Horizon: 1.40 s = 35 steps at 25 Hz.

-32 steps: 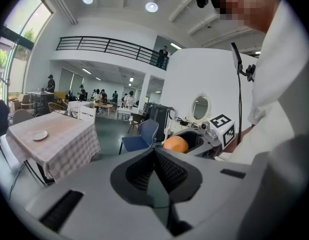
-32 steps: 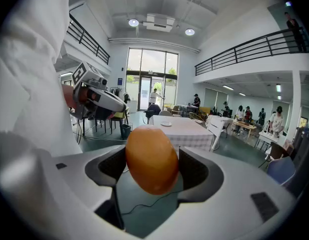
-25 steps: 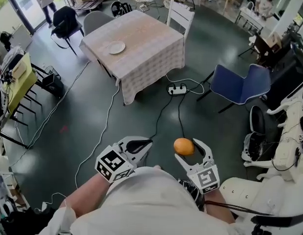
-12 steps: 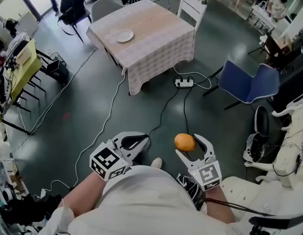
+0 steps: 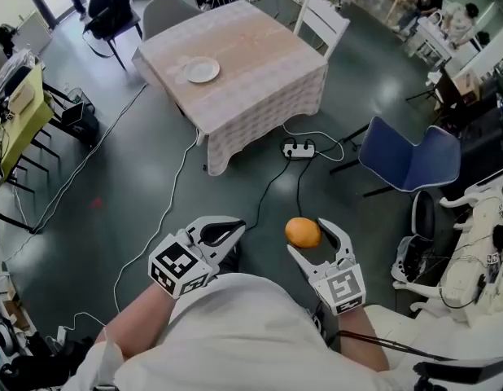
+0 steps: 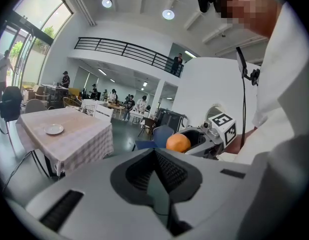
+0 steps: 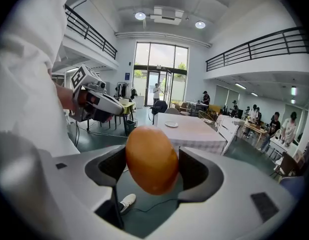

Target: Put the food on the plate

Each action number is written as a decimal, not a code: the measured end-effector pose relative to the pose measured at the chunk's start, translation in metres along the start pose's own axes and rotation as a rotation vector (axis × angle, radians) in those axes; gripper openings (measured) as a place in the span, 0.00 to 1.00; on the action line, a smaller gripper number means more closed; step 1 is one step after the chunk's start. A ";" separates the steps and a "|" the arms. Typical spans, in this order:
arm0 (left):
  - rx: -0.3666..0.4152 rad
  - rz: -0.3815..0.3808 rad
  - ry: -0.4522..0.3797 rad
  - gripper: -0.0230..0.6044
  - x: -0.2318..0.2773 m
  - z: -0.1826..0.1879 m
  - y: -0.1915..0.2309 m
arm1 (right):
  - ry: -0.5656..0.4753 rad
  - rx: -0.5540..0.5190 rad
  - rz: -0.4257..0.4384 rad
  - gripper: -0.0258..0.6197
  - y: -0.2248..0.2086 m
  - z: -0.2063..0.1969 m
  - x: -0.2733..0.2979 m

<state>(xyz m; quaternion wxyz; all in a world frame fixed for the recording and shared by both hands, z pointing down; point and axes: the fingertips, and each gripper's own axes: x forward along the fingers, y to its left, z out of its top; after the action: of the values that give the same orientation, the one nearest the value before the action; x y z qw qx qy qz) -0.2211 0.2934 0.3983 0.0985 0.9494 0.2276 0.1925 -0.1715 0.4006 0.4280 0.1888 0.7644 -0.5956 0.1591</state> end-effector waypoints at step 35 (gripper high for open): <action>-0.205 0.569 -0.194 0.05 0.006 0.155 0.392 | 0.073 -0.518 0.525 0.57 -0.198 0.182 0.524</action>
<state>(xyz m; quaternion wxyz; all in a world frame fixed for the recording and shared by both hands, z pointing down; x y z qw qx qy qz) 0.0023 -0.0627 0.3676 0.1569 0.9741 -0.0780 0.1427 0.1500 -0.0887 0.4939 0.3499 0.5064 -0.7848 0.0731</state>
